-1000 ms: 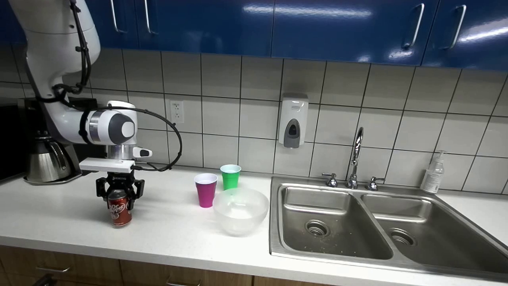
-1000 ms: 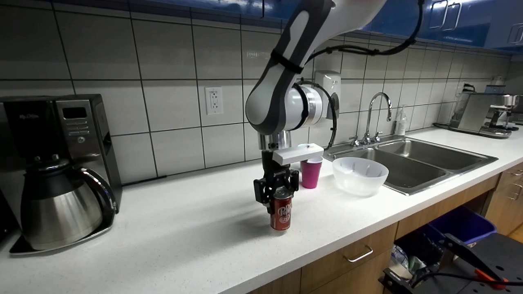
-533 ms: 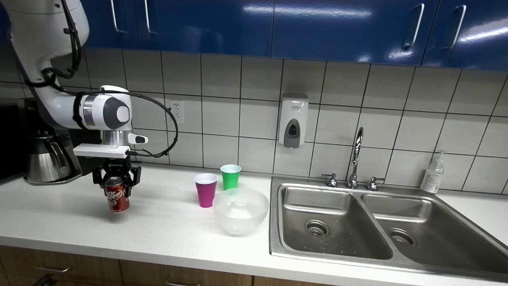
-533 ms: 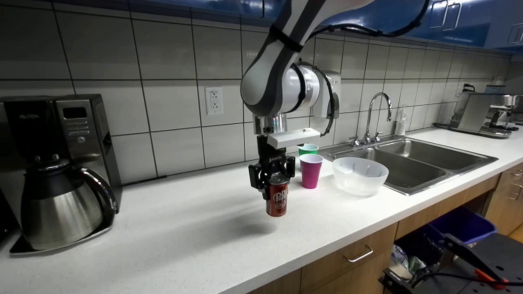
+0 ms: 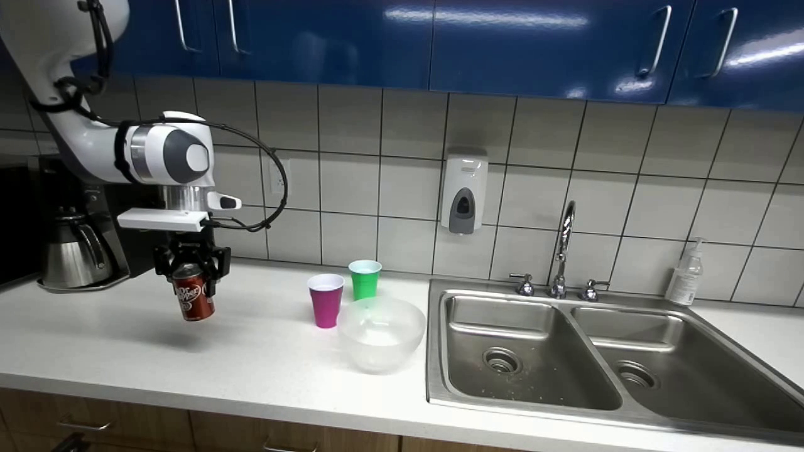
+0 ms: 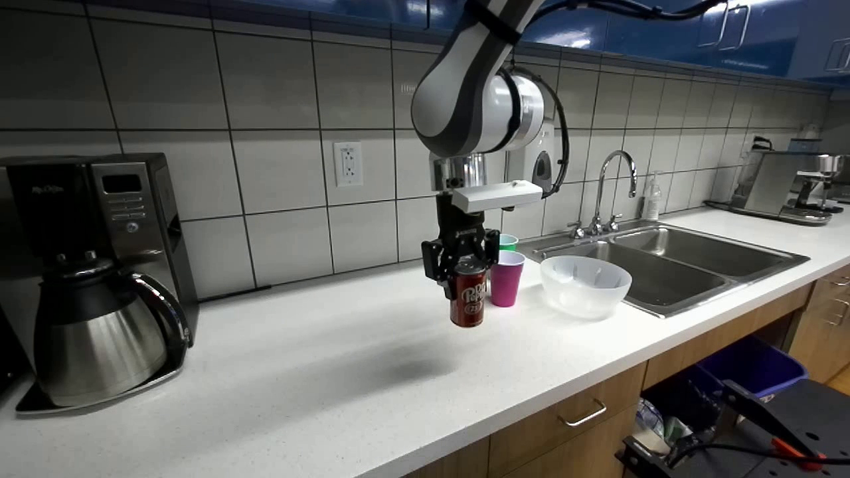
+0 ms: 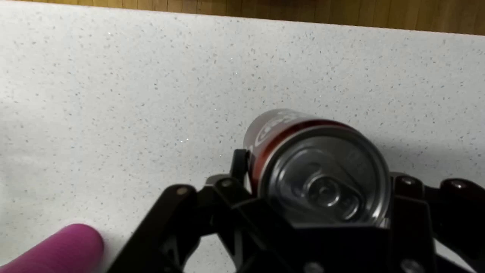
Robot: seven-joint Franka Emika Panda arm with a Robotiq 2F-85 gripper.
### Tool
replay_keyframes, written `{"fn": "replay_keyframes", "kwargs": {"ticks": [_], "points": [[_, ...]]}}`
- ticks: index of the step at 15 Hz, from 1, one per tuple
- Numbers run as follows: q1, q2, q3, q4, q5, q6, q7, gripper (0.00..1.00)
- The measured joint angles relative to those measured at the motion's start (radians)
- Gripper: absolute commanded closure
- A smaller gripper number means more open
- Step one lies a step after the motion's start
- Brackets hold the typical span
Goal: Put the red can inside the plastic bowl
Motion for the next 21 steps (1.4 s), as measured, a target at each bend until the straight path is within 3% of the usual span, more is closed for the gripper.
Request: {"fn": "replay_keyframes", "kwargs": {"ticks": [11, 21], "points": [[-0.09, -0.162, -0.07, -0.143, -0.014, -0.001, -0.01, 0.59], [-0.215, -0.252, -0.16, -0.2, -0.021, 0.0, -0.118, 0.59]]}}
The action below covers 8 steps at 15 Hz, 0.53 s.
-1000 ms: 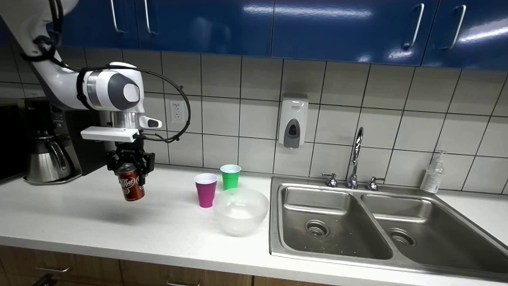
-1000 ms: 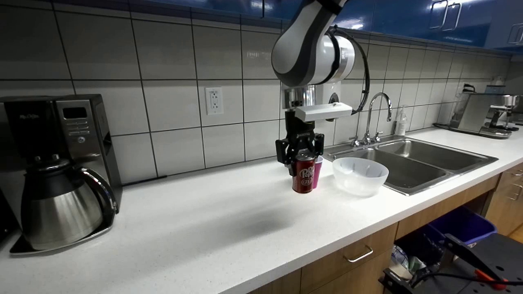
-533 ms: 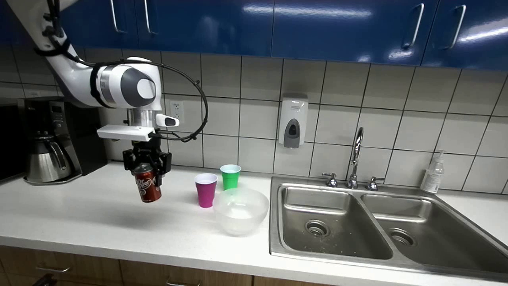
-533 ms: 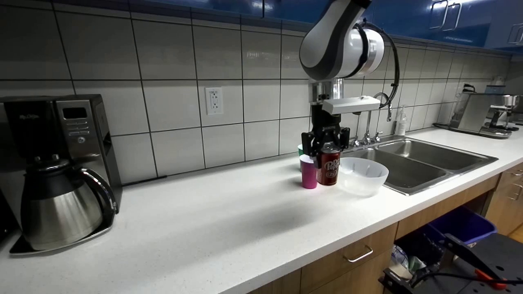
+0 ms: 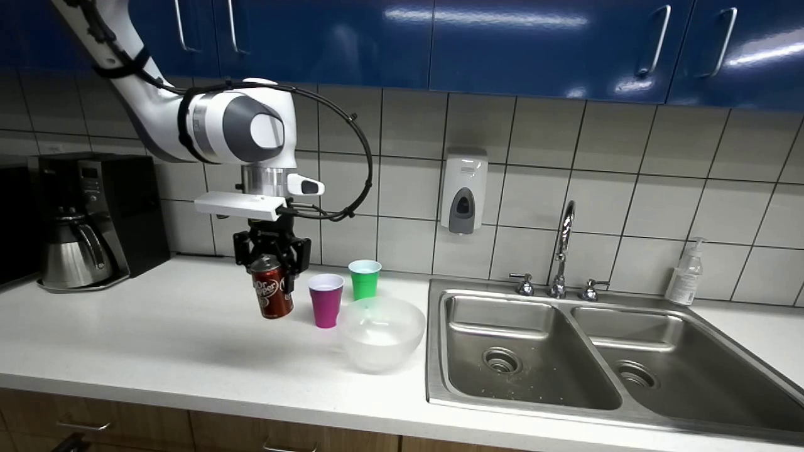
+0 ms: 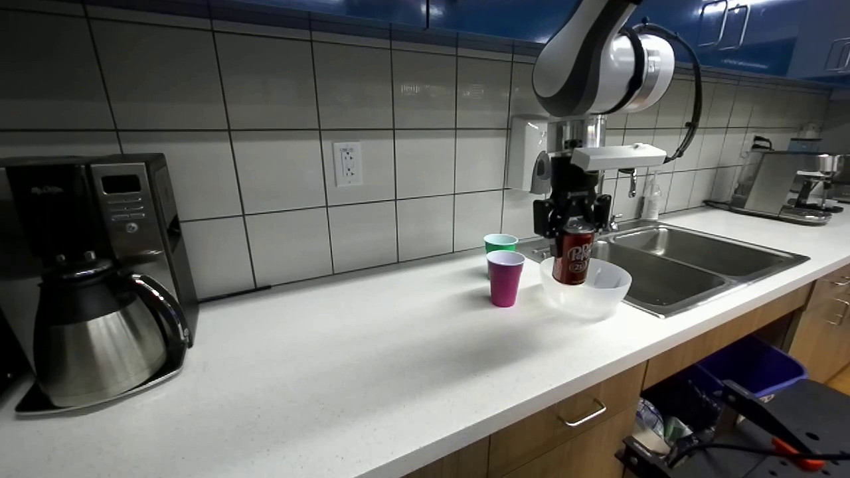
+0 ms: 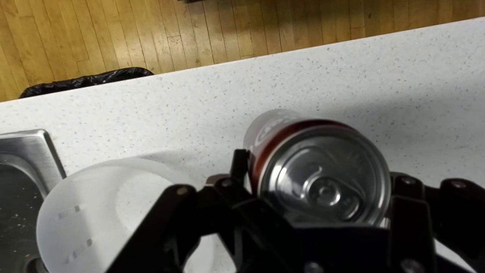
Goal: Put the red can inside the plastic bowl
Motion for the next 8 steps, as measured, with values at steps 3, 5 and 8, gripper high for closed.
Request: {"fn": "replay_keyframes", "kwargs": {"ticks": [3, 5, 8], "points": [[-0.025, 0.0, -0.021, 0.001, 0.0, 0.004, -0.019, 0.59], [-0.039, 0.0, -0.032, 0.003, 0.001, 0.008, -0.02, 0.59], [-0.056, 0.005, -0.046, 0.008, 0.001, 0.012, -0.02, 0.59]]}}
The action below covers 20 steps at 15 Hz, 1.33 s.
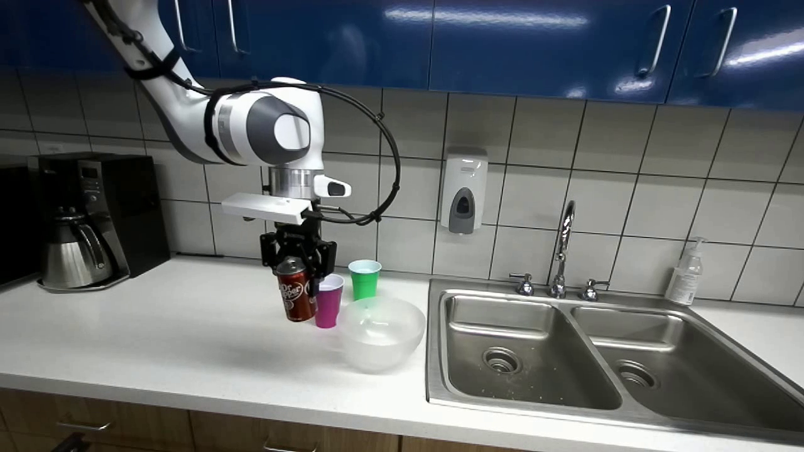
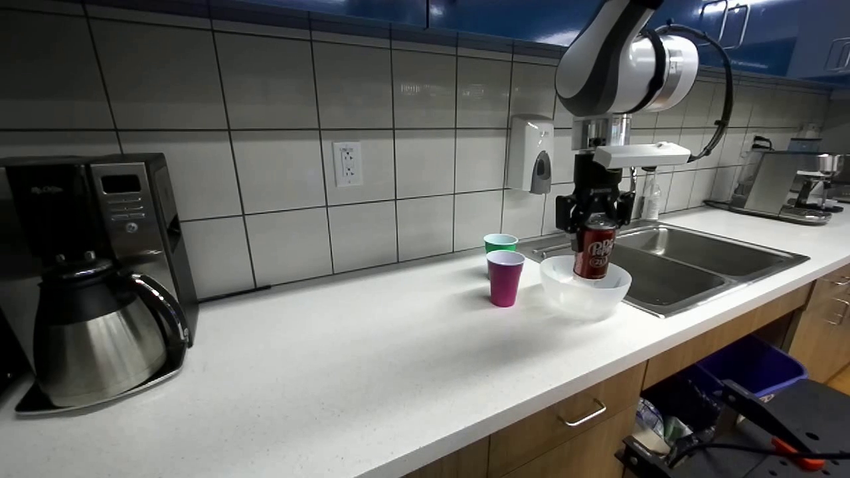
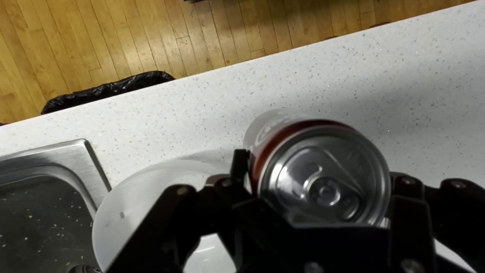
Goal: Put the red can inside the plastic bowl
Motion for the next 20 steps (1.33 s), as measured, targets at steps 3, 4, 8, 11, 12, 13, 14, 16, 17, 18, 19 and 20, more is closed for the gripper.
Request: {"fn": "replay_keyframes", "kwargs": {"ticks": [3, 4, 8, 11, 12, 13, 14, 16, 17, 18, 19, 20], "points": [[-0.016, 0.008, -0.017, 0.022, 0.0, 0.0, -0.003, 0.59], [-0.023, 0.014, -0.023, 0.034, 0.0, 0.0, -0.009, 0.59], [-0.055, 0.049, -0.043, 0.098, 0.0, -0.001, -0.05, 0.59], [-0.074, 0.087, -0.05, 0.151, 0.005, -0.001, -0.082, 0.59], [-0.079, 0.102, -0.05, 0.169, 0.01, -0.001, -0.091, 0.59], [-0.085, 0.12, -0.05, 0.188, 0.017, -0.001, -0.102, 0.59], [-0.09, 0.138, -0.05, 0.207, 0.025, -0.001, -0.112, 0.59], [-0.101, 0.182, -0.05, 0.249, 0.051, -0.001, -0.13, 0.59], [-0.107, 0.206, -0.05, 0.271, 0.065, -0.001, -0.139, 0.59], [-0.113, 0.231, -0.049, 0.295, 0.079, -0.001, -0.145, 0.59], [-0.119, 0.257, -0.048, 0.319, 0.093, -0.001, -0.149, 0.59], [-0.125, 0.285, -0.046, 0.347, 0.105, -0.001, -0.151, 0.59]]}}
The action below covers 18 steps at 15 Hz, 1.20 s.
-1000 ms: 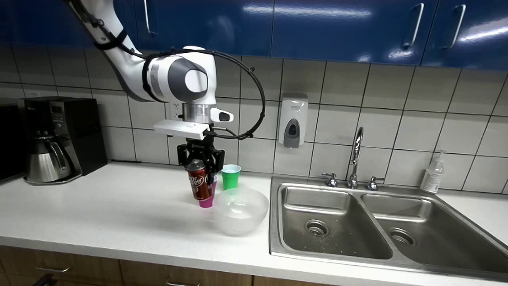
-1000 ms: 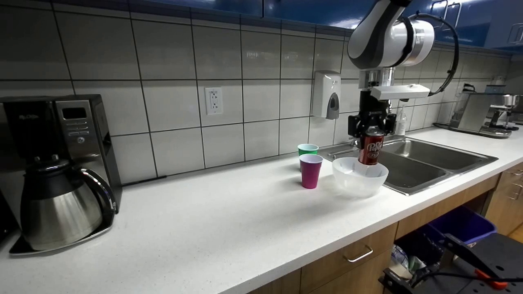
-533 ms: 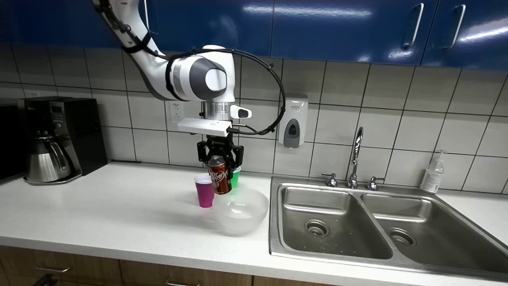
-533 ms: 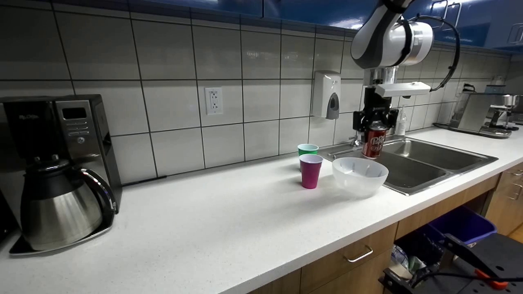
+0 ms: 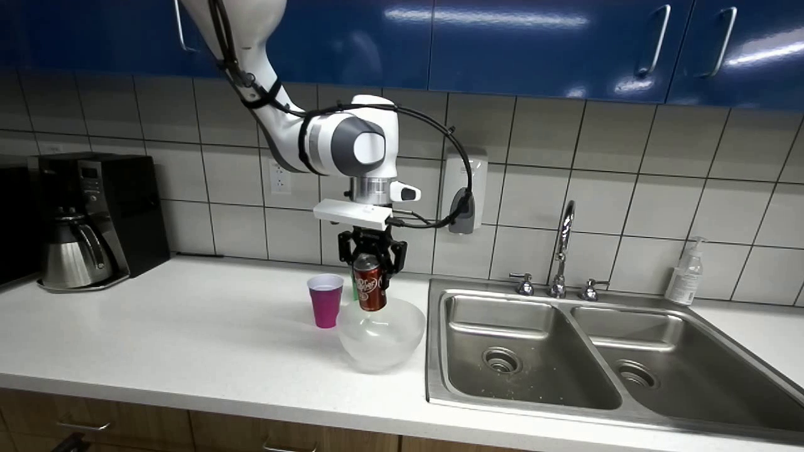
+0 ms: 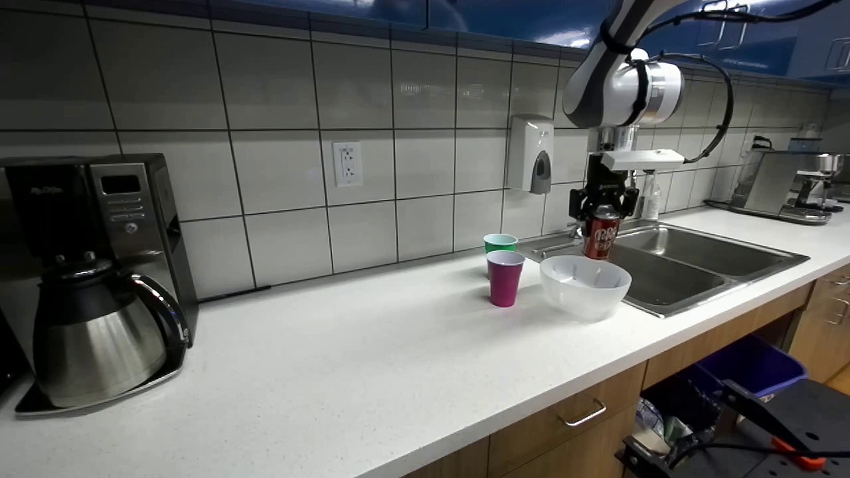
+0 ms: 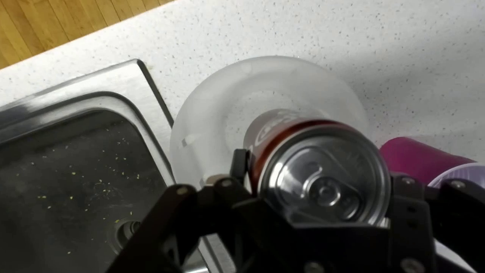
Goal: Put the red can inside the plastic bowl
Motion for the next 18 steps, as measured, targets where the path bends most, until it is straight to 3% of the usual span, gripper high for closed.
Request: {"fn": "replay_keyframes", "kwargs": {"ticks": [10, 18], "points": [[-0.073, 0.274, 0.072, 0.286, 0.069, -0.017, -0.008, 0.59], [-0.117, 0.415, 0.117, 0.42, 0.072, -0.071, -0.008, 0.59]]}}
